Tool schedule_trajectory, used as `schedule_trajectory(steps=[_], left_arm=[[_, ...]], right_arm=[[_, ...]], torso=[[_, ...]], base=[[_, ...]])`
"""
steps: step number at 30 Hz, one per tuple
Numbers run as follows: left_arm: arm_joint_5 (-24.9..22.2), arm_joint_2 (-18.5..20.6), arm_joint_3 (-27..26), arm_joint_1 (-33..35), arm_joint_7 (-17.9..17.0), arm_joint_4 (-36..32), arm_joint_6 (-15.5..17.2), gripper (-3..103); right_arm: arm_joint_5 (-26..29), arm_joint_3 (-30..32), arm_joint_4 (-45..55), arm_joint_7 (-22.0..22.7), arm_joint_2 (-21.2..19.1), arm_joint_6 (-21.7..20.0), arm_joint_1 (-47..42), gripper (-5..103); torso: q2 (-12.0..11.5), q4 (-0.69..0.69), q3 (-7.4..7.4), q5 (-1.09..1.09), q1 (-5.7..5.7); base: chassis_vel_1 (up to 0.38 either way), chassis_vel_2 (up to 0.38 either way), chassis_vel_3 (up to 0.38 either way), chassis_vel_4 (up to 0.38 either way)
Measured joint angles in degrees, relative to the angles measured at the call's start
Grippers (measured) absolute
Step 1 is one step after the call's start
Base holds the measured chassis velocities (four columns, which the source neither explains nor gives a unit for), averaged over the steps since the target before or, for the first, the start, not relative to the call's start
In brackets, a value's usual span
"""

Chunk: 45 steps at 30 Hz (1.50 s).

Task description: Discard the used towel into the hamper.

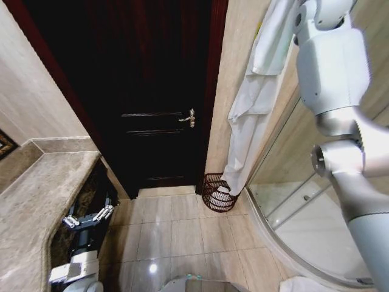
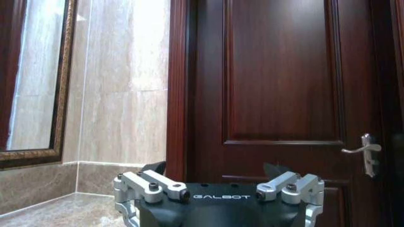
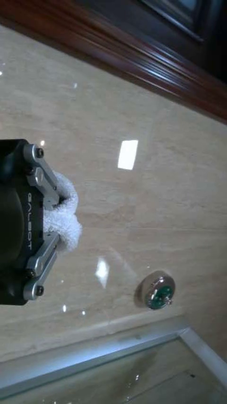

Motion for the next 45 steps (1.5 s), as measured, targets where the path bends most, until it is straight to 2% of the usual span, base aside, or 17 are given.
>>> schedule_trajectory(steps=[9,19,32,45], left_arm=[[0.1,-0.7,-0.3,1.1,-0.1,-0.6,-1.0,100],[0.4,-1.3,0.0,1.5,-0.1,-0.9,-1.6,100],[0.5,-1.4,0.3,2.5,-0.1,-1.7,-2.5,100],[-0.2,-0.5,0.2,3.8,-0.3,-1.3,-3.7,100]], right_arm=[[-0.2,0.7,-4.8,-2.3,2.3,3.8,1.7,4],[-0.2,0.6,-7.1,-3.1,2.7,6.8,1.8,4],[-1.5,0.9,-14.9,-4.4,5.2,8.2,9.3,4],[-0.8,0.3,-10.1,-2.8,3.9,7.9,3.6,4]], torso=[[0.0,0.01,0.01,0.0,0.03],[0.0,-0.01,0.01,0.01,0.03],[0.0,0.01,0.0,-0.02,0.02],[0.0,0.0,0.01,0.0,0.03]], base=[[0.0,0.0,0.0,0.0],[0.0,0.0,0.0,0.0],[0.0,0.0,0.0,0.0],[0.0,0.0,0.0,0.0]])
